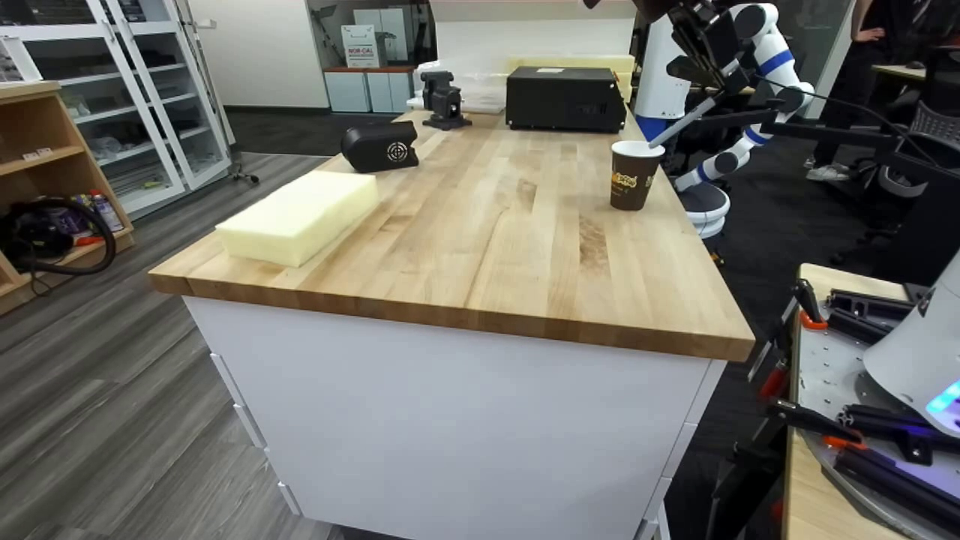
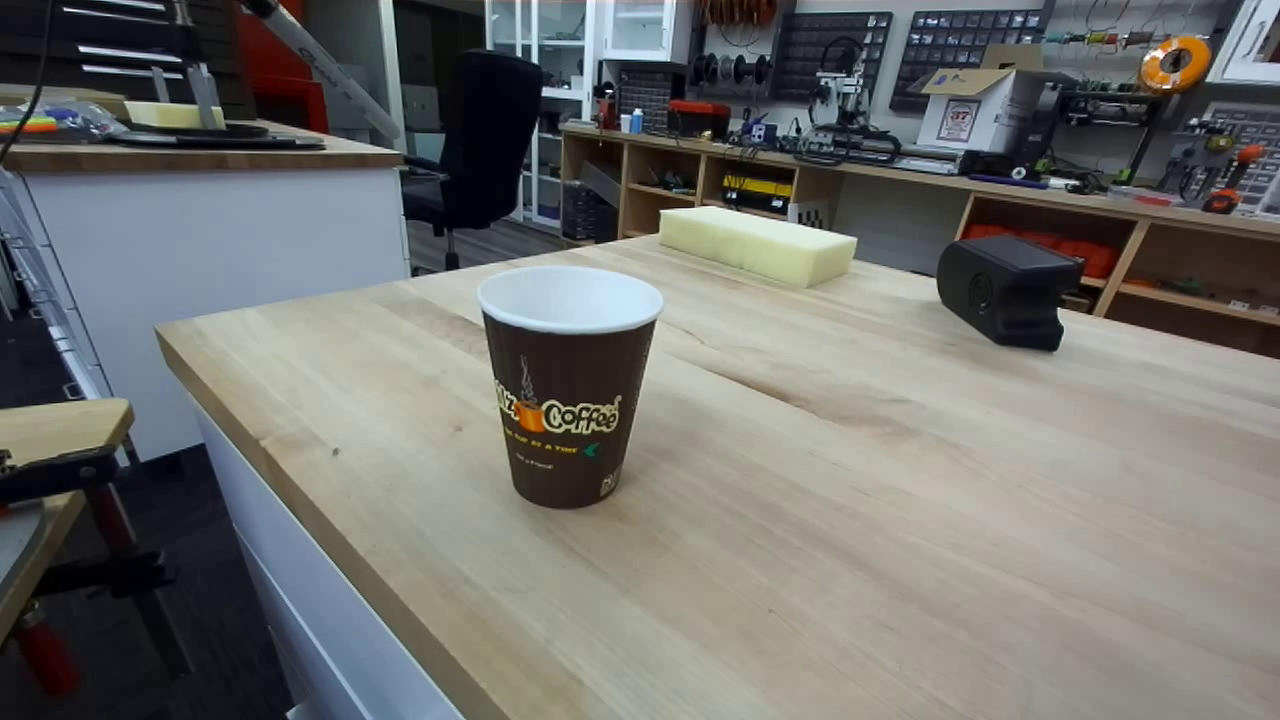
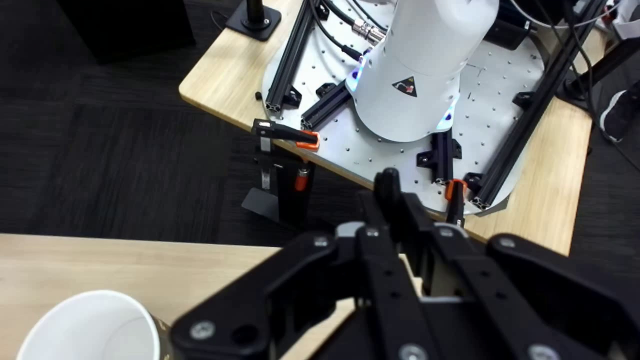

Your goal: Pick the marker and put it in the cup

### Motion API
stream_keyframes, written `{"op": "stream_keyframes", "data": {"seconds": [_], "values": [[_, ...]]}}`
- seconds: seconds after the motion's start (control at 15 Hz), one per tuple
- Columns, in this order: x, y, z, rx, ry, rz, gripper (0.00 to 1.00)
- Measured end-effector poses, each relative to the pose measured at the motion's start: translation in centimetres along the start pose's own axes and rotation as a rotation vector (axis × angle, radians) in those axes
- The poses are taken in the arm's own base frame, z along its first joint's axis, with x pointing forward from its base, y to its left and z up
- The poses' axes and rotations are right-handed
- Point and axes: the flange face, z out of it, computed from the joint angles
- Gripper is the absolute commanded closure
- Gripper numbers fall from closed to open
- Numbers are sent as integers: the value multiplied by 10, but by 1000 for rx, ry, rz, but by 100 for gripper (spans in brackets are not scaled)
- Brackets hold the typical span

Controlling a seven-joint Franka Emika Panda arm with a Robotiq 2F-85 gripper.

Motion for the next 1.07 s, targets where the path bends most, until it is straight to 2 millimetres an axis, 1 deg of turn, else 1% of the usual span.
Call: {"op": "stream_keyframes", "data": {"seconds": [0.27, 0.4, 0.47, 0.67, 1.07], "values": [[-44, 29, 5, 24, 16, 80, 96], [-61, 39, 7, 33, 9, 110, 96], [-67, 43, 9, 37, 6, 122, 96], [-72, 56, 12, 37, 4, 141, 96], [-67, 76, 13, -26, 20, 162, 96]]}}
